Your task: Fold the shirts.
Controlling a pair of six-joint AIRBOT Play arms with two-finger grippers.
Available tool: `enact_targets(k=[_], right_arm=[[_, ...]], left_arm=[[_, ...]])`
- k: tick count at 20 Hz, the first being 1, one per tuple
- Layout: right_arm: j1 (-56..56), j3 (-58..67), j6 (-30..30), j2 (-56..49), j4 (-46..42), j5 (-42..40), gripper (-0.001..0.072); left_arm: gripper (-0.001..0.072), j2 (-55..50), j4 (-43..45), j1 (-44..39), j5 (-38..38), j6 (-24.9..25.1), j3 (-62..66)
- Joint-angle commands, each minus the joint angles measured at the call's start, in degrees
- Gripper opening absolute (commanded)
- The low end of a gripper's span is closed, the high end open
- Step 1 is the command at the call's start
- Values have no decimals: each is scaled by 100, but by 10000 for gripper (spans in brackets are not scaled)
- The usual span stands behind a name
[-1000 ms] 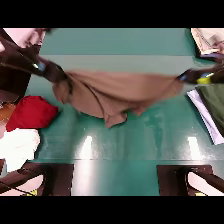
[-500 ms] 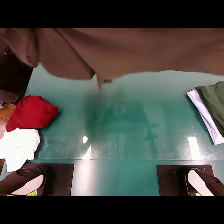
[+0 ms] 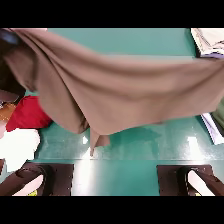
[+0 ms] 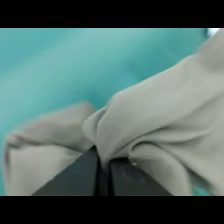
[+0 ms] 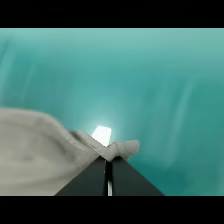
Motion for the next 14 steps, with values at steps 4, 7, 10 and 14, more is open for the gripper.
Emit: enact_targets(k=[4,7,10,14], right_arm=[[793,-2177,101,-1250,24,-1021,14],[688,-2330,94,-1941,20,-2074,15],[525,-1930,96,-2507,31,-2439,15],[415,-1303,98,-2918,35,-2452,191]], left_arm=[[31,-1519,-46,2,533,632,-2404],[31,-2527,-24,2,1598,796,-2315],[31,-2977,-24,2,2686,785,-2024],[526,-2992,168,7,3545,254,-1593]])
